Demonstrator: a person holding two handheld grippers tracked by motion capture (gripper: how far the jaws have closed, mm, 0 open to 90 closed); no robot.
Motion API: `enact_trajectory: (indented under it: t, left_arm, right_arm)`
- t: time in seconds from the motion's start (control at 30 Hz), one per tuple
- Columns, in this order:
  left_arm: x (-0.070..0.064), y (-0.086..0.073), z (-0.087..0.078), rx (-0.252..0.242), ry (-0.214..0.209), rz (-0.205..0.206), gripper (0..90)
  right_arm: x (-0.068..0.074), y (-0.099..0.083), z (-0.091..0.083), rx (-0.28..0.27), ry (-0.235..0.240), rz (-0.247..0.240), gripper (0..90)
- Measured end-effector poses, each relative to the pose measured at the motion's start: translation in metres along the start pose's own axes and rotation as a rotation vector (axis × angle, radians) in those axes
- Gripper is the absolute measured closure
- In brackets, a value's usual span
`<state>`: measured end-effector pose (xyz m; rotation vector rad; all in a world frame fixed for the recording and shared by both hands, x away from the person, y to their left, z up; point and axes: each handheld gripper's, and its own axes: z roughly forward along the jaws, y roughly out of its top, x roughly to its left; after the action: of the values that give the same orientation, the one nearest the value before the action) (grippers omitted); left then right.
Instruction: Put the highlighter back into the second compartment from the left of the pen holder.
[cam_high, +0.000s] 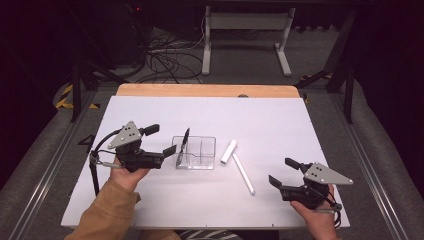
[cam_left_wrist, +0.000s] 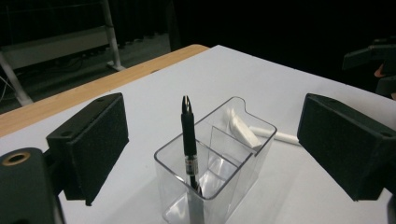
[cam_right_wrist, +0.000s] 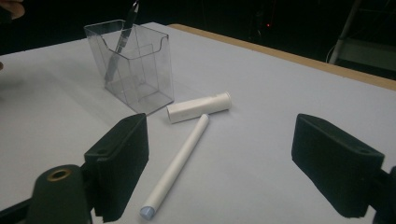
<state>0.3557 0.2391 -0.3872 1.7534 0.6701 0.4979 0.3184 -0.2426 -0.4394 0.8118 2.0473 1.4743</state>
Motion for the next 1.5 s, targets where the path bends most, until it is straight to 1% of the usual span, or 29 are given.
enact_trajectory:
  t: [0.1, 0.2, 0.3, 0.33, 0.43, 0.47, 0.53, 0.6, 0.7, 0.77, 0.87, 0.97, 1.03, 1.13, 1.27, 1.33, 1.43, 1.5]
  left_arm:
    - [0.0, -0.003, -0.006, 0.0, 0.006, 0.004, 8.9]
    - [0.002, -0.005, -0.012, -0.003, 0.006, -0.009, 8.3]
    - [0.003, -0.008, -0.016, 0.014, 0.005, 0.0, 7.2]
    - [0.004, -0.008, -0.017, 0.013, 0.003, -0.003, 6.3]
    - [0.005, -0.011, -0.022, 0.002, -0.015, -0.036, 5.7]
    - [0.005, -0.012, -0.024, 0.0, -0.016, -0.039, 5.5]
    - [0.005, -0.015, -0.028, 0.007, -0.017, -0.047, 5.5]
    - [0.003, -0.018, -0.031, 0.006, -0.008, -0.039, 5.5]
    - [0.0, -0.026, -0.038, 0.007, 0.021, -0.024, 4.5]
    - [0.0, -0.031, -0.042, 0.0, 0.019, -0.027, 3.5]
    - [0.0, -0.04, -0.047, -0.005, 0.02, -0.036, 3.1]
    - [0.001, -0.047, -0.05, -0.005, 0.019, -0.052, 2.8]
    - [0.001, -0.052, -0.051, -0.004, 0.02, -0.062, 2.6]
    - [0.001, -0.058, -0.051, 0.013, 0.03, -0.054, 2.6]
    - [0.002, -0.066, -0.051, 0.02, 0.035, -0.067, 2.6]
    - [0.002, -0.069, -0.051, 0.023, 0.033, -0.074, 2.6]
    - [0.002, -0.074, -0.052, 0.031, 0.044, -0.061, 2.7]
    - [0.001, -0.076, -0.051, 0.048, 0.048, -0.051, 2.7]
  right_arm:
    - [0.002, 0.003, 0.001, -0.007, 0.005, -0.008, 19.7]
    - [0.005, 0.005, 0.001, -0.006, 0.003, -0.016, 19.6]
    - [0.006, 0.007, 0.002, -0.004, 0.003, -0.022, 19.7]
    - [0.006, 0.007, 0.002, -0.003, -0.002, -0.02, 19.8]
    - [0.008, 0.009, 0.003, -0.003, -0.007, -0.027, 21.5]
    - [0.009, 0.009, 0.003, -0.002, -0.01, -0.024, 22.4]
    - [0.011, 0.01, 0.004, -0.001, -0.009, -0.035, 23.6]
    - [0.012, 0.012, 0.005, 0.0, -0.005, -0.041, 25.7]
    - [0.013, 0.016, 0.008, 0.012, -0.004, -0.042, 28.2]
    - [0.013, 0.019, 0.01, 0.017, -0.001, -0.043, 29.1]
    - [0.015, 0.024, 0.014, 0.021, 0.01, -0.057, 30.4]
    - [0.016, 0.028, 0.019, 0.034, 0.02, -0.061, 30.4]
    - [0.017, 0.03, 0.022, 0.052, 0.03, -0.052, 32.0]
    - [0.018, 0.033, 0.027, 0.079, 0.037, -0.046, 33.0]
    - [0.019, 0.036, 0.032, 0.109, 0.053, -0.026, 32.1]
    - [0.02, 0.037, 0.035, 0.118, 0.053, -0.03, 32.1]
    - [0.019, 0.039, 0.039, 0.142, 0.068, -0.025, 30.2]
    - [0.019, 0.04, 0.041, 0.147, 0.069, -0.017, 29.7]
